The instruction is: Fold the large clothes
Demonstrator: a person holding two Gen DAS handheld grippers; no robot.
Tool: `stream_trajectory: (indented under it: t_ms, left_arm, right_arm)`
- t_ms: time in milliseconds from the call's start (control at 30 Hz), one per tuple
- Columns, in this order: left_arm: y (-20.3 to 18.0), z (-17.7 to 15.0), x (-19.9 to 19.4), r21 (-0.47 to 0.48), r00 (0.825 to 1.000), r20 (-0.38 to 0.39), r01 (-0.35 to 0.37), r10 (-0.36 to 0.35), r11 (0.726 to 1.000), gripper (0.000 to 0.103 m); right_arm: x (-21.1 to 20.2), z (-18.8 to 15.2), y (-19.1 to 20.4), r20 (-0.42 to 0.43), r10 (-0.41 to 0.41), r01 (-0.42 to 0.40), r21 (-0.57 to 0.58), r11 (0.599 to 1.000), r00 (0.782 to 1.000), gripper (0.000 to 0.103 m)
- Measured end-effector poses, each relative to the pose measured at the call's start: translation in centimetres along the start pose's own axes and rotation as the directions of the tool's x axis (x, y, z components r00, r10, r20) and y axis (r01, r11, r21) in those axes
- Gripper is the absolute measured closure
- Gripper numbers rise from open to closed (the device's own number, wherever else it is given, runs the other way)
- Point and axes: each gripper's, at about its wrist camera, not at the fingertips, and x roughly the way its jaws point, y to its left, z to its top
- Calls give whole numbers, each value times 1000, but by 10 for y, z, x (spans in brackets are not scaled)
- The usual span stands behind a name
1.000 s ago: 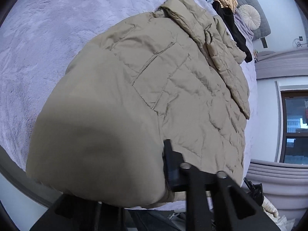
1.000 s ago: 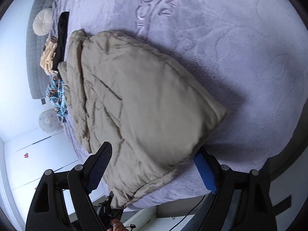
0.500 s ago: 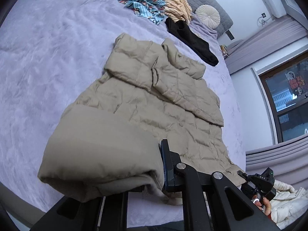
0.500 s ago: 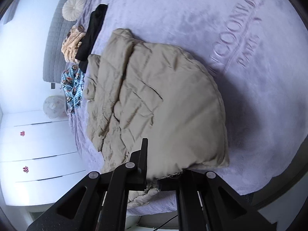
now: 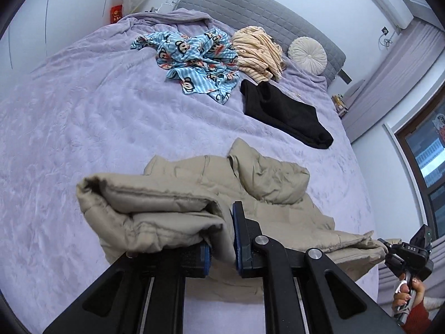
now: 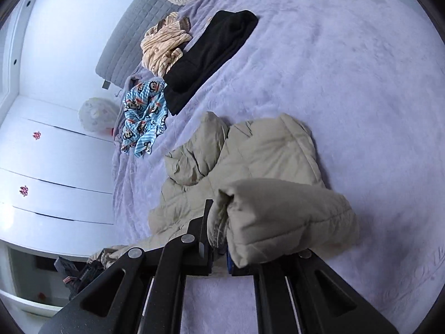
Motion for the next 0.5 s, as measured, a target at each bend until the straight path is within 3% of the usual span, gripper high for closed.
stream_trajectory:
  t_ms: [200, 500]
  left_arm:
    - [11, 37, 55, 11, 999, -26, -34, 34, 999, 89]
    - [30, 56, 151, 52, 986, -141, -84, 91, 995, 89]
  right_arm:
    - [59, 48, 9, -35, -56, 55, -15, 998, 998, 96]
    - [138, 74, -11, -83, -142, 145, 36, 989, 986, 96]
